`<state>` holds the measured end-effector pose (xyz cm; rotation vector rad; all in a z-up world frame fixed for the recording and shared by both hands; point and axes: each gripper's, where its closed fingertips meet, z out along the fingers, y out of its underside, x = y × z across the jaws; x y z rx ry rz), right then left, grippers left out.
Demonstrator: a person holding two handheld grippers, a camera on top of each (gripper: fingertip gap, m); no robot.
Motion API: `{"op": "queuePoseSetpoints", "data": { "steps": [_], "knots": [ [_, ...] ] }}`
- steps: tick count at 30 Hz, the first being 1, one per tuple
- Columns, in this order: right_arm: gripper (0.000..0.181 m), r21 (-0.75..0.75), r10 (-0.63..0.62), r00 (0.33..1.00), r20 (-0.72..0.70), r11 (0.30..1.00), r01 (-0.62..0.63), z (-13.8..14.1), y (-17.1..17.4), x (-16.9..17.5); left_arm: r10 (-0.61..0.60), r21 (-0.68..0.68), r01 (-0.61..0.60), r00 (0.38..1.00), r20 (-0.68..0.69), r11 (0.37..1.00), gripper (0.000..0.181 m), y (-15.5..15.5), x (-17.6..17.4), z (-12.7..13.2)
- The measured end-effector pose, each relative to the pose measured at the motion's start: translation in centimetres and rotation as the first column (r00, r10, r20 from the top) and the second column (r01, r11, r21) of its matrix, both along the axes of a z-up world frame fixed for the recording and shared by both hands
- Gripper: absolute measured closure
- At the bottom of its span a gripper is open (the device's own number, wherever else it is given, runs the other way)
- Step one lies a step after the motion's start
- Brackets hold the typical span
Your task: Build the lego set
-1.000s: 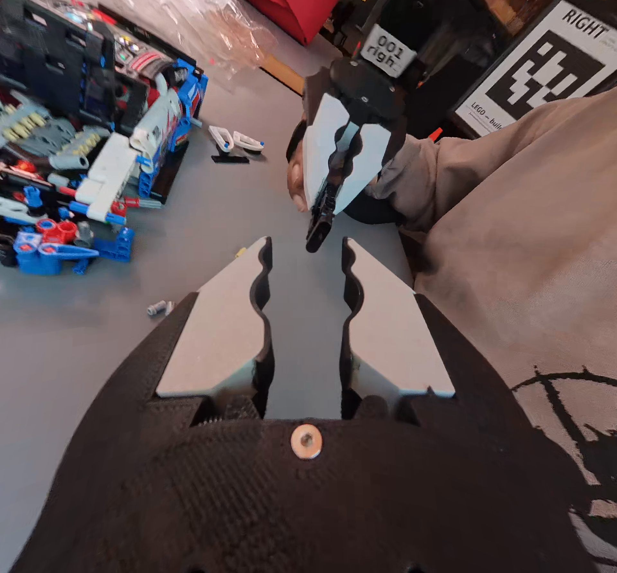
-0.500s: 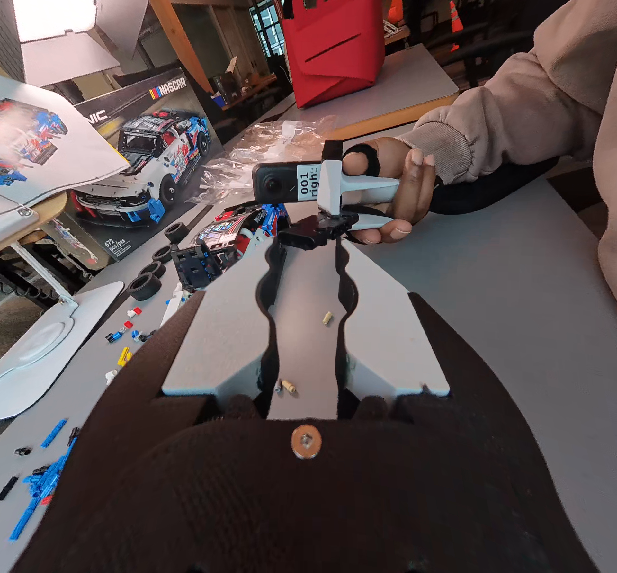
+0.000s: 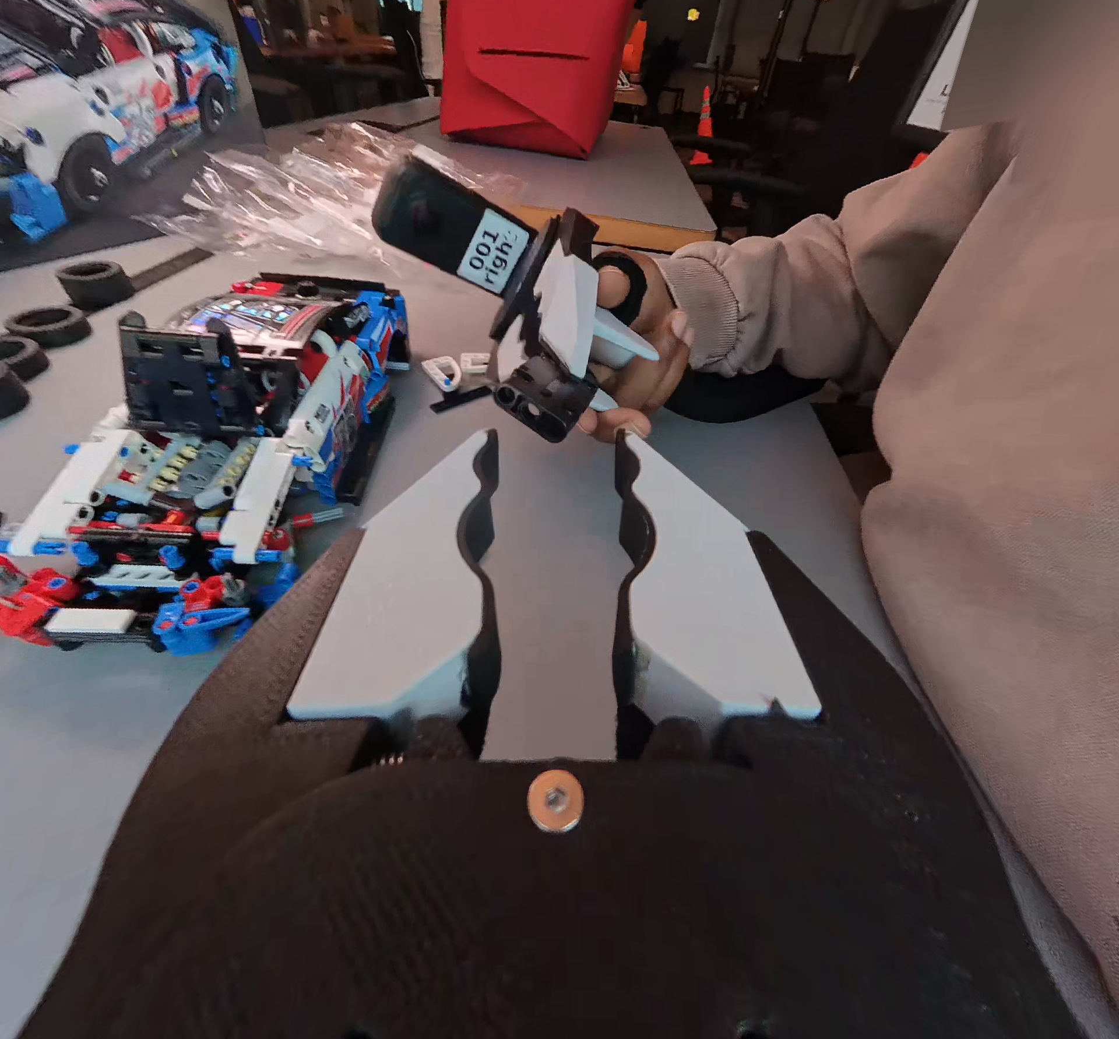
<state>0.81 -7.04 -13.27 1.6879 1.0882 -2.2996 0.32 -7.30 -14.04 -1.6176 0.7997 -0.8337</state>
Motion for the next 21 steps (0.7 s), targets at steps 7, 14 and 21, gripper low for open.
{"op": "queuePoseSetpoints", "data": {
  "steps": [7, 14, 21],
  "knots": [
    [0.177, 0.544, -0.045, 0.997, -0.067, 0.836, 0.074, -1.8, -0.7, 0.1, -0.027, -0.11, 0.029, 0.999, 0.022, 0.994, 0.169, -0.2, 0.4, -0.8],
    [0.175, 0.762, -0.012, 0.988, -0.156, 0.635, 0.128, -2.3, -0.8, 0.4, -0.048, -0.038, 0.045, 0.996, -0.079, 0.998, 0.177, -0.8, 0.9, -1.3],
    [0.176, 0.867, 0.035, 0.982, -0.187, 0.475, 0.148, -3.2, -1.1, 0.6, -0.071, -0.035, 0.068, 0.995, -0.073, 0.997, 0.177, -1.0, 1.1, -1.3]
  ]
}}
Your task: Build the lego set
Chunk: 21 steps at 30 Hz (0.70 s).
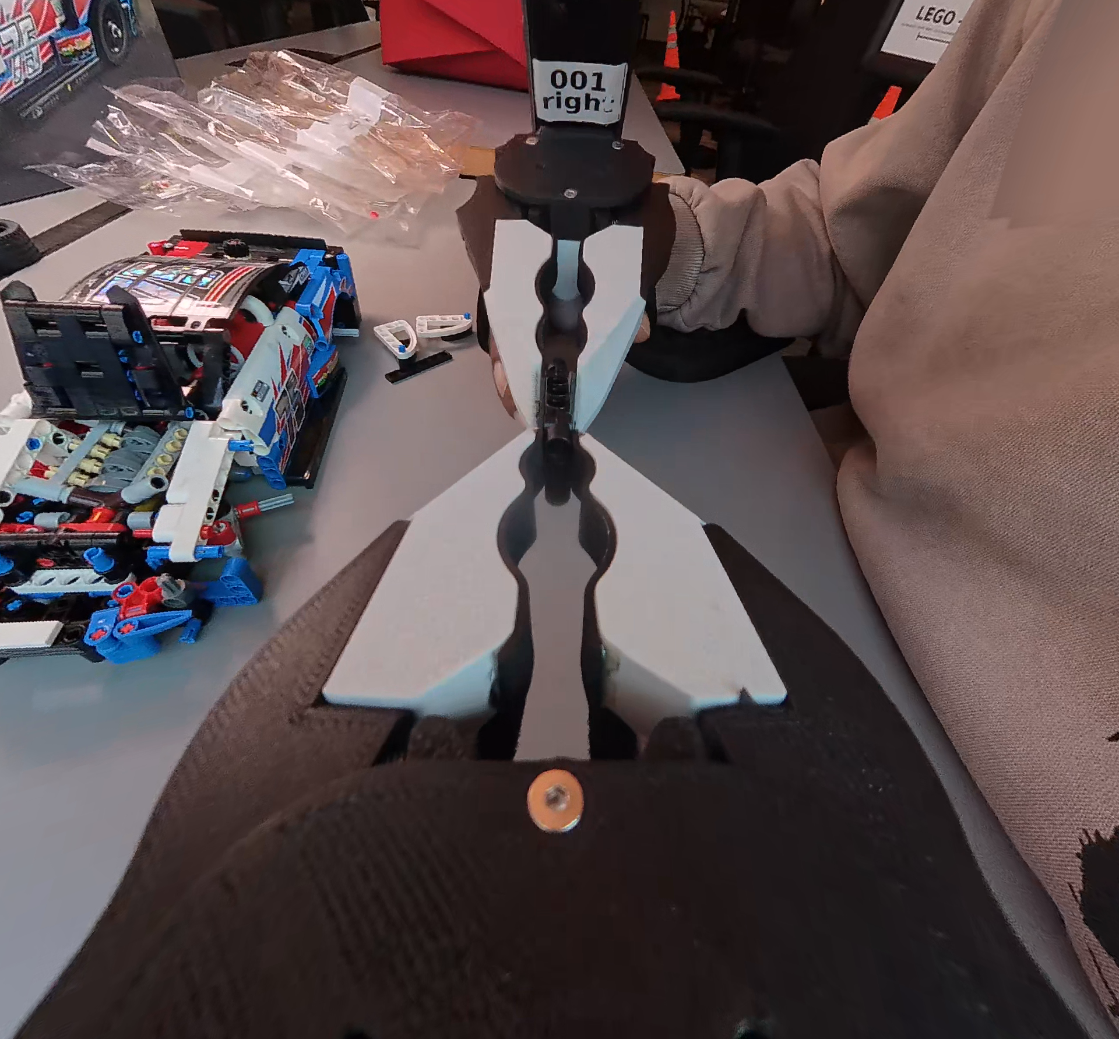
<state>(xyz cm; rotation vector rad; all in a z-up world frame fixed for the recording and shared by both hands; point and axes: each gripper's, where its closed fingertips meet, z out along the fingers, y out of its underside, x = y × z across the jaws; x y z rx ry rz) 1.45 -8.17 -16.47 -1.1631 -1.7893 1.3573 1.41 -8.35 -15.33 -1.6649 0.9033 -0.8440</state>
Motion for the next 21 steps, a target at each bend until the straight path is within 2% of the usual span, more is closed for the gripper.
{"op": "queuePoseSetpoints", "data": {
  "steps": [4, 8, 12, 14, 21],
  "knots": [
    [0.176, 0.057, 0.015, 1.0, -0.019, 0.998, -0.014, 0.0, -0.1, 0.2, -0.008, -0.025, 0.009, 1.0, 0.027, 1.0, 0.176, 0.0, 0.1, -0.1],
    [0.177, 0.174, 0.011, 0.999, -0.034, 0.985, -0.005, -0.6, 0.0, 0.2, -0.029, -0.113, 0.037, 0.997, 0.07, 0.993, 0.172, -0.2, 0.2, -0.5],
    [0.176, 0.271, -0.001, 0.997, -0.076, 0.962, 0.022, -0.6, 0.3, 0.0, -0.037, -0.274, 0.083, 0.985, 0.167, 0.958, 0.147, -0.3, 0.3, -0.9],
    [0.176, 0.321, -0.009, 0.995, -0.101, 0.946, 0.041, -0.5, 0.4, -0.1, -0.029, -0.329, 0.105, 0.973, 0.228, 0.939, 0.143, -0.3, 0.3, -0.6],
    [0.176, 0.506, -0.016, 0.99, -0.137, 0.859, 0.084, -1.2, 0.7, -0.5, 0.01, -0.407, 0.111, 0.959, 0.284, 0.907, 0.161, 0.2, 0.0, -0.6]
  ]
}}
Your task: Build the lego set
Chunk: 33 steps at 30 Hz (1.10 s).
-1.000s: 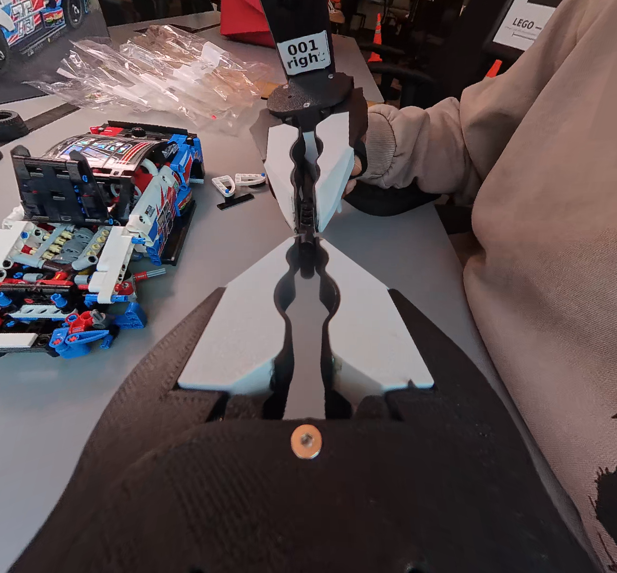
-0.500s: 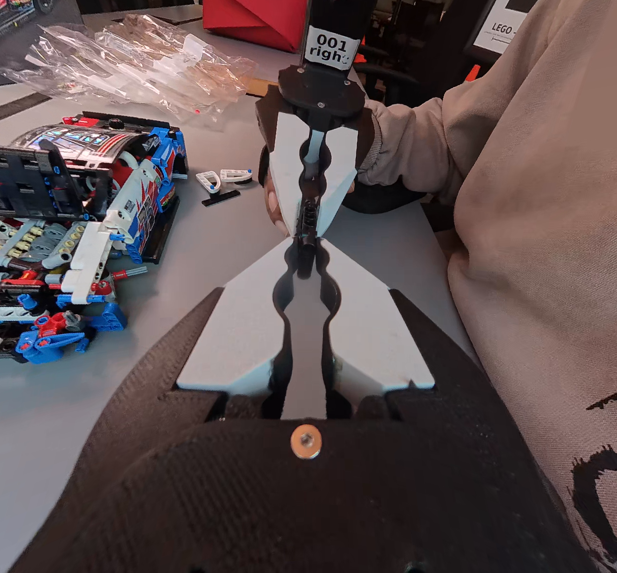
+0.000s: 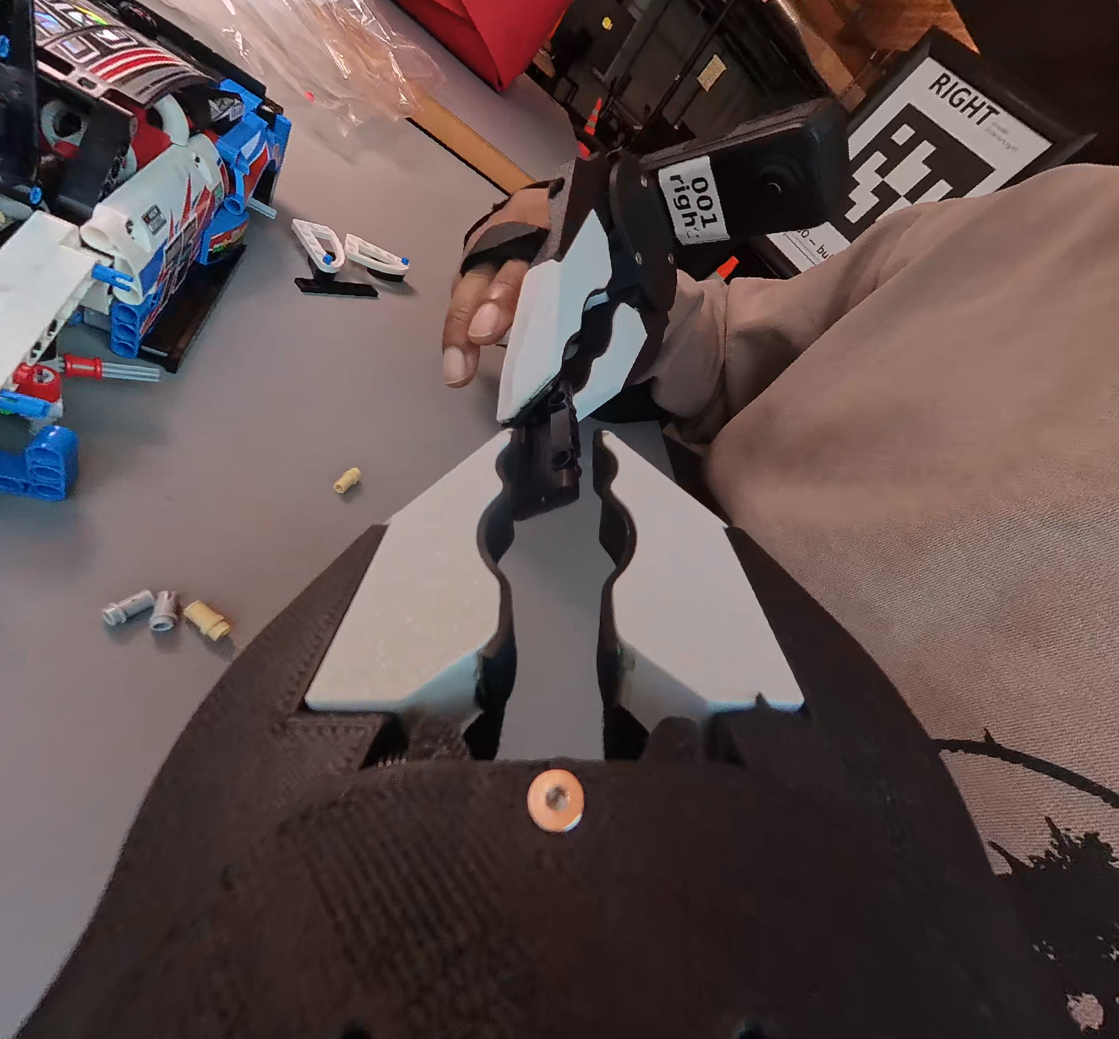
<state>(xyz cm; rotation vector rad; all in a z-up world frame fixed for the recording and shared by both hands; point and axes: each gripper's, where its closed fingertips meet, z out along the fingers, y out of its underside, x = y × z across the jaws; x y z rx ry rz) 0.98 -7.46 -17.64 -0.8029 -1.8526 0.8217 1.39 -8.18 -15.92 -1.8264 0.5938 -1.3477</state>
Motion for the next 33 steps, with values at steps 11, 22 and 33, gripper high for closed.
{"op": "queuePoseSetpoints", "data": {
  "steps": [11, 22, 33],
  "knots": [
    [0.176, 0.136, -0.032, 0.999, -0.033, 0.99, 0.036, -0.1, 0.6, -0.1, 0.038, -0.012, -0.038, 0.999, 0.0, 0.999, 0.165, 0.6, -0.4, -0.2],
    [0.176, 0.176, -0.047, 0.996, -0.071, 0.983, 0.058, 0.4, 0.8, -0.3, 0.036, -0.066, -0.035, 0.999, 0.013, 0.997, 0.157, 0.7, -0.5, -0.6],
    [0.156, -0.06, -0.063, 0.998, 0.026, 0.996, 0.064, -0.4, 0.8, -0.2, 0.13, 0.317, -0.022, 0.937, -0.324, 0.948, 0.158, 0.9, -0.8, -1.8]
  ]
}}
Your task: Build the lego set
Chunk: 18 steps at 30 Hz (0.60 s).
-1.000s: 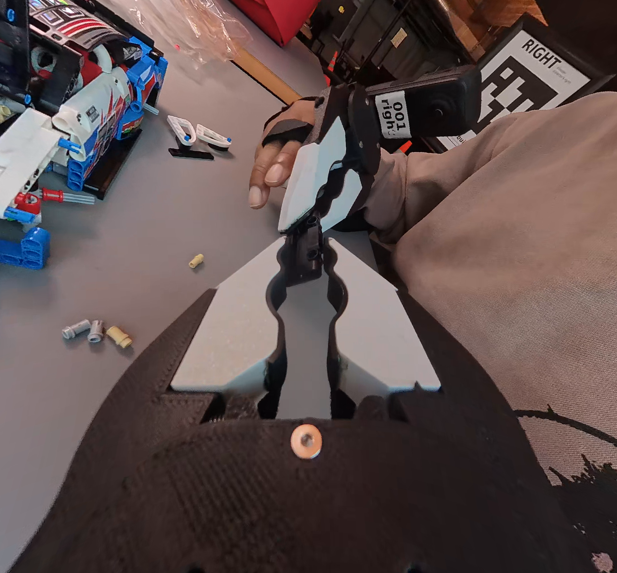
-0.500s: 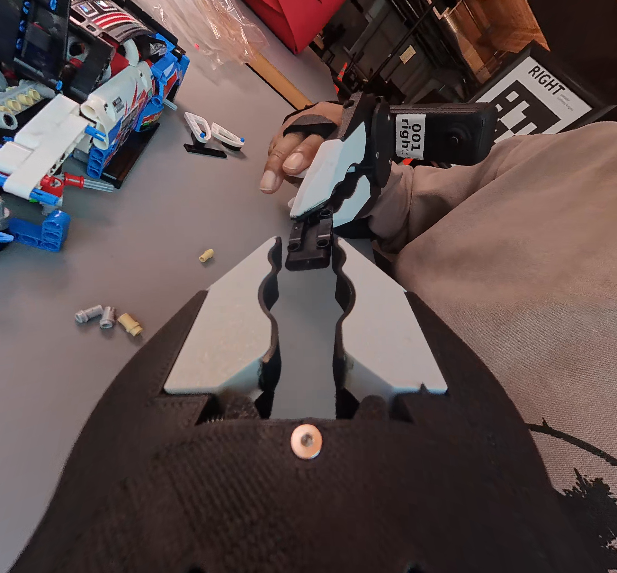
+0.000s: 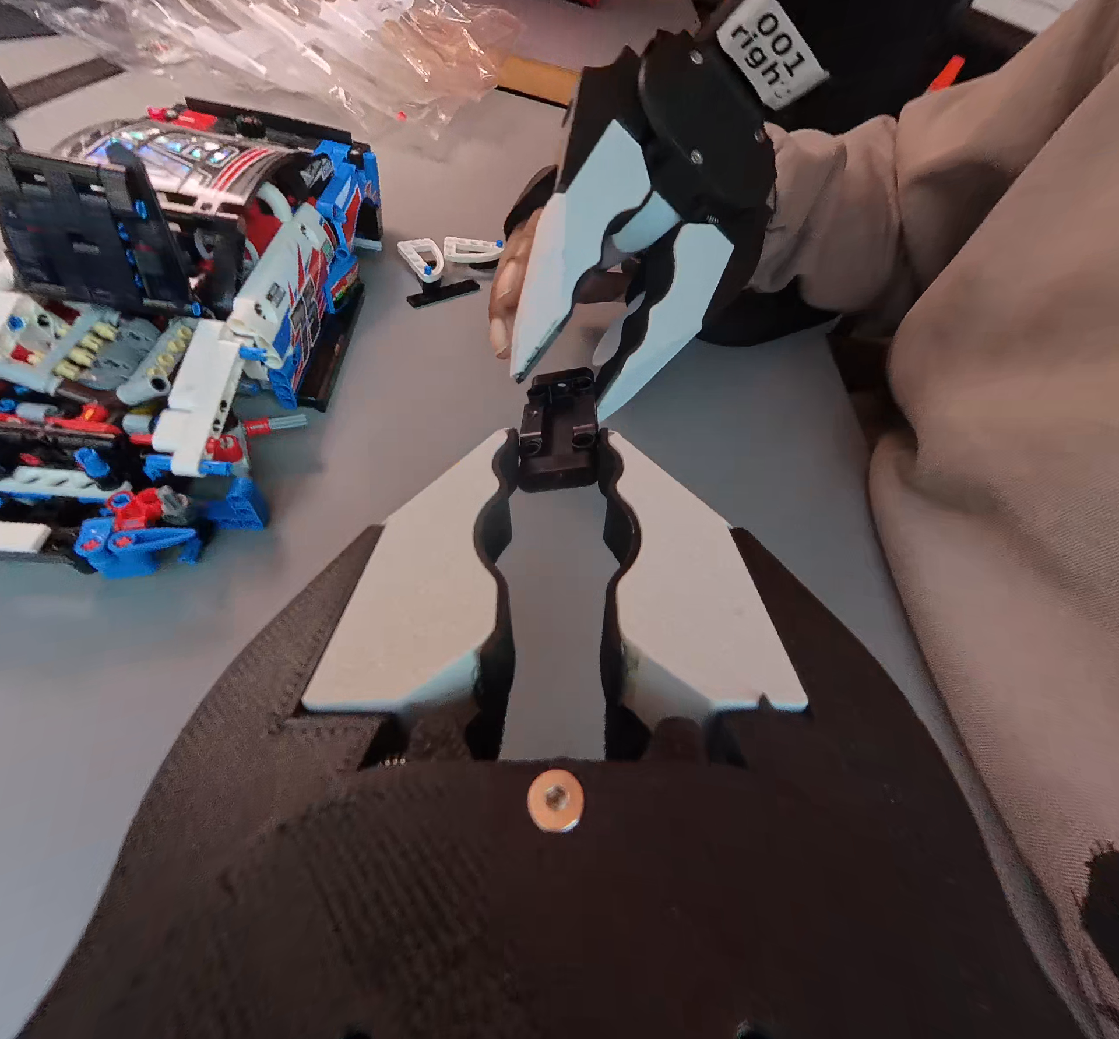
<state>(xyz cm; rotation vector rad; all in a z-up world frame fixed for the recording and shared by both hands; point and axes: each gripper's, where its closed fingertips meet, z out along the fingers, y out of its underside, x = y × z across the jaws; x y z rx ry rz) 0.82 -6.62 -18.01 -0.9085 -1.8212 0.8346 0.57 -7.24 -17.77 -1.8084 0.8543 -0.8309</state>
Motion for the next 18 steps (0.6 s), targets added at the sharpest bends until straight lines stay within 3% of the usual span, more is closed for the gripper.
{"op": "queuePoseSetpoints", "data": {
  "steps": [4, 6, 11, 18],
  "knots": [
    [0.132, -0.217, 0.04, 0.996, 0.078, 0.976, -0.022, -0.3, -0.7, 0.3, -0.018, 0.163, 0.033, 0.995, -0.094, 0.986, 0.157, -0.4, 0.5, 0.3],
    [0.129, -0.286, 0.061, 0.993, 0.099, 0.958, -0.031, -0.3, -1.1, 0.4, -0.019, 0.235, 0.05, 0.991, -0.132, 0.971, 0.157, -0.6, 0.7, 0.4],
    [0.159, -0.352, 0.103, 0.992, 0.067, 0.933, -0.073, 0.5, -1.6, 0.8, -0.03, 0.325, 0.084, 0.985, -0.169, 0.942, 0.157, -1.0, 1.1, 0.8],
    [0.159, -0.34, 0.106, 0.99, 0.091, 0.938, -0.069, 0.2, -1.5, 0.9, -0.033, 0.301, 0.085, 0.984, -0.176, 0.95, 0.157, -1.0, 1.2, 0.4]
  ]
}}
